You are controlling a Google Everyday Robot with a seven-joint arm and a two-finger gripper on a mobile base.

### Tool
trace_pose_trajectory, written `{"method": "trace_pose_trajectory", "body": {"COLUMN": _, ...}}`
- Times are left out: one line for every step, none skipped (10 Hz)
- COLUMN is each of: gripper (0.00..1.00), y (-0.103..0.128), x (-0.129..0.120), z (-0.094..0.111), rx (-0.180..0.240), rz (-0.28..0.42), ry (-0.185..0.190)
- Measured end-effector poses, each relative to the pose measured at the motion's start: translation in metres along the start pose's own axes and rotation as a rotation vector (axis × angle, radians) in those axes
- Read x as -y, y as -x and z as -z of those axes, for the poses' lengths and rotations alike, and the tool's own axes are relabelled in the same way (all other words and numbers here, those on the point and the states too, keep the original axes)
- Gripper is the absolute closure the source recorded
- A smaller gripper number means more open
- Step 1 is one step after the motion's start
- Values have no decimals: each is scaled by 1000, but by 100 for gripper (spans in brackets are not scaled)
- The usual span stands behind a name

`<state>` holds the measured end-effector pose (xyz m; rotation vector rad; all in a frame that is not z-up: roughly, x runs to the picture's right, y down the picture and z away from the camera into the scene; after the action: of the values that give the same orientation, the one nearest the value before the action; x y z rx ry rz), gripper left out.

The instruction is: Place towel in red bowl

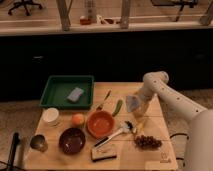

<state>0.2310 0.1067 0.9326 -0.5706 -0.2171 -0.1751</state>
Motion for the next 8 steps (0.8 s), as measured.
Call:
{"method": "trace_pose_trajectory", "body": {"gripper": 20, "y": 7, "x": 1, "z": -2, "rx": 4, "rz": 24, "ry": 4}}
{"method": "trace_pose_trajectory", "body": {"gripper": 20, "y": 8, "x": 0, "z": -2, "rx": 5, "rz": 31, "ry": 6}}
{"method": "trace_pose_trajectory", "body": {"gripper": 20, "y": 10, "x": 1, "z": -3, "rx": 7, "rz": 40, "ry": 8}}
{"method": "trace_pose_trajectory", "body": {"gripper": 25, "y": 14, "x": 2, "z": -5, "rx": 9, "rz": 55, "ry": 11}}
{"method": "trace_pose_trajectory", "body": {"gripper": 33, "y": 15, "x": 4, "z": -8, "rx": 12, "rz": 62, "ry": 13}}
{"method": "trace_pose_trajectory", "body": {"gripper": 42, "y": 15, "x": 3, "z": -10, "rx": 15, "rz": 67, "ry": 21}}
{"method": "trace_pose_trajectory", "body": {"gripper": 53, "y": 15, "x": 1, "z": -12, "rx": 21, "rz": 71, "ry": 31}}
{"method": "trace_pose_trajectory", "body": {"gripper": 66, "y": 16, "x": 2, "z": -14, "rx": 22, "rz": 76, "ry": 34}}
